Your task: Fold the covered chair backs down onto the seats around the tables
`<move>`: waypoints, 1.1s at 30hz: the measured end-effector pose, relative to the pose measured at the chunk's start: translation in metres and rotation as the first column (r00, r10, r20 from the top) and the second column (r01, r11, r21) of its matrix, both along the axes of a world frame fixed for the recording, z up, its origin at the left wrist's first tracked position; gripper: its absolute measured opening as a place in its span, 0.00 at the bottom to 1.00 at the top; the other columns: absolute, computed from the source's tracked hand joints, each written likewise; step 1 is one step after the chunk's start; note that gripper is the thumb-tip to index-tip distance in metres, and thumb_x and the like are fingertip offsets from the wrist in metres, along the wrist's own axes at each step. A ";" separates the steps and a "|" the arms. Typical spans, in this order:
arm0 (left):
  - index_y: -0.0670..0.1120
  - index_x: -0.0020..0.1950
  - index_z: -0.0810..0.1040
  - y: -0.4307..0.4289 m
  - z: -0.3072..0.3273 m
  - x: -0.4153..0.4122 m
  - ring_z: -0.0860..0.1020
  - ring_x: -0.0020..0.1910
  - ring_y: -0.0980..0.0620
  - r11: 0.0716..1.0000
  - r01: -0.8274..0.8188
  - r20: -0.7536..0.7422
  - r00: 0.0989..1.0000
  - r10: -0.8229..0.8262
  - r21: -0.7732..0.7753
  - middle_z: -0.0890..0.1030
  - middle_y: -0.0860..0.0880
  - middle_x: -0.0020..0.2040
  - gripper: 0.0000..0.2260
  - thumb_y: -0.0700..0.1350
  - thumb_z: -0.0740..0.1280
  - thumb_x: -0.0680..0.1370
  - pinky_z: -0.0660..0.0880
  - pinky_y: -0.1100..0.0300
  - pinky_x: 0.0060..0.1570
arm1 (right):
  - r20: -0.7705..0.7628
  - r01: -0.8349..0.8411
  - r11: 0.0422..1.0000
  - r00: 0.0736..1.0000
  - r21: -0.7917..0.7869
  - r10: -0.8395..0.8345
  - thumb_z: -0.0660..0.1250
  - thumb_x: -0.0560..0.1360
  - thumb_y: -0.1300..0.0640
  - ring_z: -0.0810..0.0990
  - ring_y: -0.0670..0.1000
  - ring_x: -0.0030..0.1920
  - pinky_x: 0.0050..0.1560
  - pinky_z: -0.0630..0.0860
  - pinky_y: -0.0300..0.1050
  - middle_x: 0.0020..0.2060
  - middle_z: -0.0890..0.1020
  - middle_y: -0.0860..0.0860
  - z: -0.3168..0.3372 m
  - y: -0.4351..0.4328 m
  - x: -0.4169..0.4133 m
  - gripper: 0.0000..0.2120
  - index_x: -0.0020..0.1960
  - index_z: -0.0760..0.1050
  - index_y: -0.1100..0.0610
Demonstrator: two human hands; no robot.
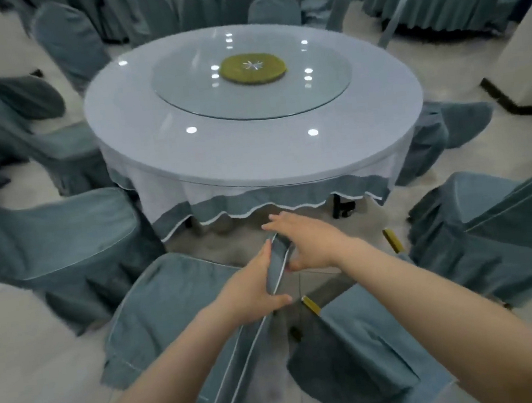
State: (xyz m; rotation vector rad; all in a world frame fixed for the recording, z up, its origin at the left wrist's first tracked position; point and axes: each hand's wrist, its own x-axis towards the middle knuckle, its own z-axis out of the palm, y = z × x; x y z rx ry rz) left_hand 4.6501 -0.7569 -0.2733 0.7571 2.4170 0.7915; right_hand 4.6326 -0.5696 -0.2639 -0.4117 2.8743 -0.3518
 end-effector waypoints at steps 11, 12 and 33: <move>0.53 0.69 0.63 -0.019 -0.017 0.066 0.77 0.53 0.43 0.922 -0.378 -0.019 0.926 0.378 -0.088 0.78 0.46 0.56 0.27 0.43 0.65 0.71 0.67 0.58 0.43 | -0.083 -0.138 0.990 0.987 0.041 0.141 0.73 0.61 0.35 0.71 0.55 0.64 0.58 0.70 0.50 0.56 0.77 0.51 -0.003 -0.011 0.004 0.31 0.53 0.72 0.54; 0.53 0.67 0.64 -0.020 -0.017 0.067 0.77 0.51 0.43 0.922 -0.378 -0.014 0.926 0.378 -0.089 0.79 0.46 0.54 0.26 0.42 0.64 0.70 0.67 0.58 0.42 | -0.110 -0.160 0.986 0.980 0.049 0.165 0.73 0.61 0.35 0.74 0.55 0.58 0.53 0.71 0.49 0.51 0.77 0.51 -0.004 -0.012 0.007 0.29 0.51 0.71 0.54; 0.62 0.69 0.63 -0.121 -0.012 0.082 0.76 0.56 0.43 0.859 -0.356 -0.294 0.921 0.255 -0.369 0.78 0.48 0.59 0.28 0.42 0.64 0.72 0.75 0.52 0.48 | -0.340 -0.138 0.948 0.911 0.287 0.235 0.59 0.65 0.26 0.79 0.56 0.48 0.46 0.63 0.51 0.47 0.81 0.52 -0.005 -0.091 0.072 0.32 0.49 0.71 0.54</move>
